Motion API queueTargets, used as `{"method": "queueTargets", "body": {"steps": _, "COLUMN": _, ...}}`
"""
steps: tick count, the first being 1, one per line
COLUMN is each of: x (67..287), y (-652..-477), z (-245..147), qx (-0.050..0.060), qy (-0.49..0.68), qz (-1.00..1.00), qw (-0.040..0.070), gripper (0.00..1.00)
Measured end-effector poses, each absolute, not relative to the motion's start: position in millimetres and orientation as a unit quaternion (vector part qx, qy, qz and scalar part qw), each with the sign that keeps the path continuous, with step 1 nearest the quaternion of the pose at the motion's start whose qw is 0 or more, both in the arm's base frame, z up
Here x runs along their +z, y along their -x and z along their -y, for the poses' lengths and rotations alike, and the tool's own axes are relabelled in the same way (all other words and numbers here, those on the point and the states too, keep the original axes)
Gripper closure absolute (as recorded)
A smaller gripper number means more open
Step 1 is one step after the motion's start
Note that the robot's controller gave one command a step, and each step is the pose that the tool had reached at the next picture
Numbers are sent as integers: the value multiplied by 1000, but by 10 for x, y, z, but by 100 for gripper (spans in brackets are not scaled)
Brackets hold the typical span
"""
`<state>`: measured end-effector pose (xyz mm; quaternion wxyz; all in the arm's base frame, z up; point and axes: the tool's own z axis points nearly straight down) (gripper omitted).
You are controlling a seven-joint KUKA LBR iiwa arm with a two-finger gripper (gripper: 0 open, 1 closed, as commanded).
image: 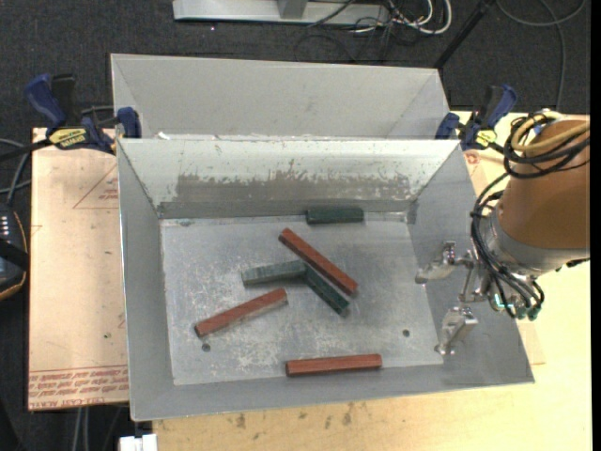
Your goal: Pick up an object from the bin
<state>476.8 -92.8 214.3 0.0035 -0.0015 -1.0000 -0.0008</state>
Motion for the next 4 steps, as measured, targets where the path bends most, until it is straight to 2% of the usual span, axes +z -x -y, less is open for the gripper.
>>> {"method": "queueTargets", "body": {"steps": 1, "x": 2175, "y": -4785, "z": 924, "qx": 0, "qy": 0, "qz": 1000, "qw": 0, "gripper": 0}}
{"method": "queueTargets", "body": {"steps": 2, "x": 1674, "y": -5225, "z": 753, "qx": 1, "qy": -10, "qz": 1000, "qw": -5, "gripper": 0}}
{"method": "queueTargets", "body": {"steps": 3, "x": 1531, "y": -5520, "z": 310, "qx": -1, "qy": -14, "qz": 1000, "qw": 4, "gripper": 0}}
{"method": "queueTargets", "body": {"steps": 4, "x": 853, "y": -5655, "z": 25, "qx": 0, "qy": -51, "qz": 998, "qw": -24, "gripper": 100}}
